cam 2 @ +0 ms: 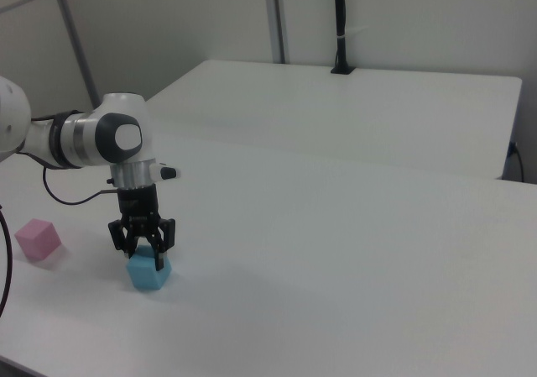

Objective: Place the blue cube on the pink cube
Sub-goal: 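Close the gripper on the light-blue cube and lift it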

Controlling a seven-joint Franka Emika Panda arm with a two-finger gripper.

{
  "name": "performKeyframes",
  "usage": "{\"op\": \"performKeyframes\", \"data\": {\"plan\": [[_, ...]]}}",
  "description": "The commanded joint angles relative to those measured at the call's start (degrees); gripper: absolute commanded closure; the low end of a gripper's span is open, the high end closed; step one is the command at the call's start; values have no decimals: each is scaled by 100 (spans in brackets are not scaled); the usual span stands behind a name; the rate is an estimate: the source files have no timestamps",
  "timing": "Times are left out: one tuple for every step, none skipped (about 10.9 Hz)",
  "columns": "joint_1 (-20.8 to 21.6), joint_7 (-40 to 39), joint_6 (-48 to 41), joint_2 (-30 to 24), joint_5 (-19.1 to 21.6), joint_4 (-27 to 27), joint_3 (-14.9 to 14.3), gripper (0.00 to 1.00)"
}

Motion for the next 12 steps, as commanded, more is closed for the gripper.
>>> {"op": "performKeyframes", "data": {"plan": [[39, -75, -89, -556, 47, -87, 37, 69], [13, -136, -238, -881, 187, -52, 37, 69], [-5, -267, -526, -1093, 467, 149, 37, 69], [-14, -312, -869, -1139, 600, 464, 28, 69], [4, -252, -1116, -1131, 688, 772, 37, 69], [56, -208, -1223, -1113, 785, 966, 37, 69], [117, -7, -1224, -1078, 856, 1107, 167, 68], [266, 352, -1198, -991, 865, 1213, 317, 68], [554, 660, -1189, -807, 874, 1336, 327, 68], [862, 985, -1162, -597, 874, 1494, 327, 68], [1135, 1275, -1153, -368, 874, 1722, 327, 68], [1416, 1452, -1153, -166, 874, 1907, 301, 68]]}}
